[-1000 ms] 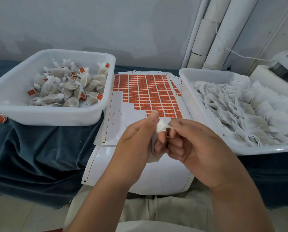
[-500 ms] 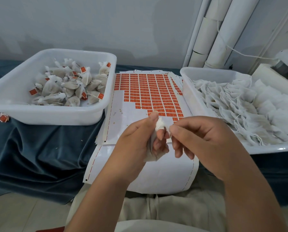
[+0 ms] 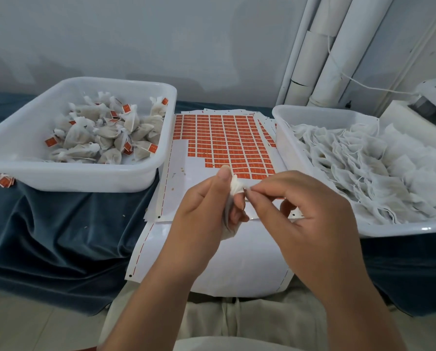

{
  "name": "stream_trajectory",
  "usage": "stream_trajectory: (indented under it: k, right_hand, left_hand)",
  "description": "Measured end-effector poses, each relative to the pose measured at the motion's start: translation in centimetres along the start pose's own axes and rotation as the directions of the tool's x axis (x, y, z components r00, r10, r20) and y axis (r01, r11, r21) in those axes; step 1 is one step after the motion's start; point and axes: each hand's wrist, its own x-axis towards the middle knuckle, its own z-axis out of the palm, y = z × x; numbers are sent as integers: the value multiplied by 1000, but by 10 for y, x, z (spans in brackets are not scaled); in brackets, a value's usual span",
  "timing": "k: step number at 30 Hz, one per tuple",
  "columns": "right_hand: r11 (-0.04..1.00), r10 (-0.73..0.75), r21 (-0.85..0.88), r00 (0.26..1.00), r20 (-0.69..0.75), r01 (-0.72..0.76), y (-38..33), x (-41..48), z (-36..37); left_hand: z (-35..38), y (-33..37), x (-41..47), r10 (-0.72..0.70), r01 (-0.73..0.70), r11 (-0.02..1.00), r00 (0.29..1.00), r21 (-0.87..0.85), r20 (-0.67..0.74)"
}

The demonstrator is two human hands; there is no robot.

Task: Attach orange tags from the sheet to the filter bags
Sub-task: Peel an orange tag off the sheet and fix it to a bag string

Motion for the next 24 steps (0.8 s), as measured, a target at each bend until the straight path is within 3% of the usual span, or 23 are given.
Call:
stream_trajectory:
  k: [4, 6, 8, 10, 14, 17, 24]
  right_hand:
    - [994, -21, -108, 999, 46, 26, 2, 1, 3]
    - [983, 113, 125, 982, 151, -133, 4, 3, 0]
    - [828, 225, 407, 894, 386, -385, 4, 7, -3]
    - [740, 243, 469, 842, 482, -482, 4, 8, -5]
    - [888, 239, 303, 911, 337, -346, 2, 6, -3]
    - [975, 150, 132, 968, 202, -179, -1, 5, -5]
    - [967, 142, -232, 977, 162, -102, 1, 4, 1]
  left_hand:
    - [0, -1, 0, 74, -72, 994, 997, 84, -23]
    - [0, 0, 1, 64, -60, 993, 997, 98, -33]
    - [2, 0, 0, 26, -24, 997, 999, 72, -22]
    - [4, 0, 0, 3, -2, 999, 1000, 33, -22]
    - [5, -1, 1, 88, -83, 988, 995, 128, -37]
    - [2, 0, 3, 152, -138, 970, 987, 198, -59]
    - [1, 3, 2, 297, -252, 897, 952, 364, -72]
